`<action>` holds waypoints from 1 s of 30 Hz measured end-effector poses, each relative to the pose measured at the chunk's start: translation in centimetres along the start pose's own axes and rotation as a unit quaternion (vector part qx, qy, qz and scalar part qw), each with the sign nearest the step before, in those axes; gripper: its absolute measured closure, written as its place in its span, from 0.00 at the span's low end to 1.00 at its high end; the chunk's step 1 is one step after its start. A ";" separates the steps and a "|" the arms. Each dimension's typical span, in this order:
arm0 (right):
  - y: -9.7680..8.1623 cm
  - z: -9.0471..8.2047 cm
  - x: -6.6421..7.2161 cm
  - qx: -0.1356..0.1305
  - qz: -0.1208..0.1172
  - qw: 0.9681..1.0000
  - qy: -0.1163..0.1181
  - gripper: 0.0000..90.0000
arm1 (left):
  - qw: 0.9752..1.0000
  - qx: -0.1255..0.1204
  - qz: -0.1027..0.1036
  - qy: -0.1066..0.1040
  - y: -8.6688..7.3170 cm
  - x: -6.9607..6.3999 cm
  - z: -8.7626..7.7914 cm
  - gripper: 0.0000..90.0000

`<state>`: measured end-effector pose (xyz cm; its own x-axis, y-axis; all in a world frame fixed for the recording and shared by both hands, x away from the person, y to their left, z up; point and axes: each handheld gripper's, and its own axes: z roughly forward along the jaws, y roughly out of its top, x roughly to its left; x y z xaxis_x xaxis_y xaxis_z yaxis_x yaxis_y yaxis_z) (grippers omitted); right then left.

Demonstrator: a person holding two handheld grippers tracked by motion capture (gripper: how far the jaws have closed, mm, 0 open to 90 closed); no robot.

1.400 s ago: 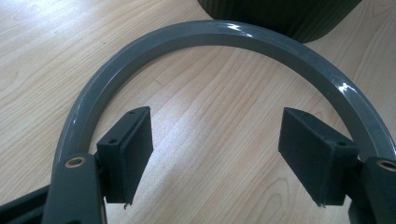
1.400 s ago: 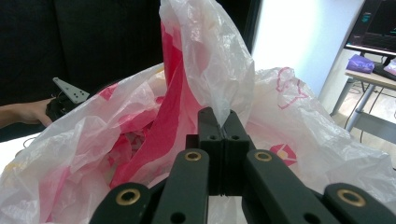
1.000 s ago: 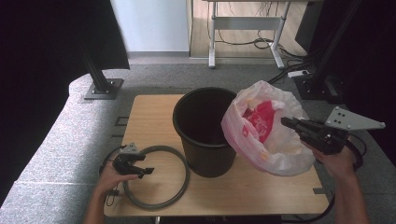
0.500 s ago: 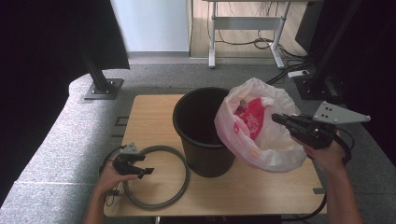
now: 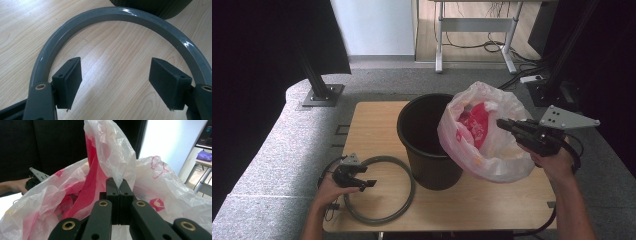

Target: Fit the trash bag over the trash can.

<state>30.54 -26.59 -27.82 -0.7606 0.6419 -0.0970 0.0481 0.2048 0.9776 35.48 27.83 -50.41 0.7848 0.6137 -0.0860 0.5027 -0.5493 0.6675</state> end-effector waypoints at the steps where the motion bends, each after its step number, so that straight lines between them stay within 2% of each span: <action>1: 0.0 0.0 0.0 0.001 -0.001 1.000 0.000 0.99 | 1.000 0.000 0.000 0.000 0.0 0.0 0.0 0.30; 11: 0.9 0.5 0.1 -0.004 -0.004 1.000 0.003 0.99 | 1.000 0.001 0.000 0.000 0.0 0.0 0.0 0.30; 18: 1.6 1.4 0.6 -0.003 -0.008 1.000 0.009 0.99 | 1.000 0.000 -0.001 0.000 -0.1 0.1 0.0 0.30; 30: 2.2 3.0 0.4 0.001 -0.006 1.000 0.013 0.99 | 1.000 -0.003 -0.002 0.000 -0.1 0.2 -0.1 0.30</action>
<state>32.29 -23.66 -26.28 -0.7776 0.6201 -0.1041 0.0404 0.2144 0.9759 35.49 28.06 -50.43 0.7822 0.6167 -0.0888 0.5046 -0.5435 0.6709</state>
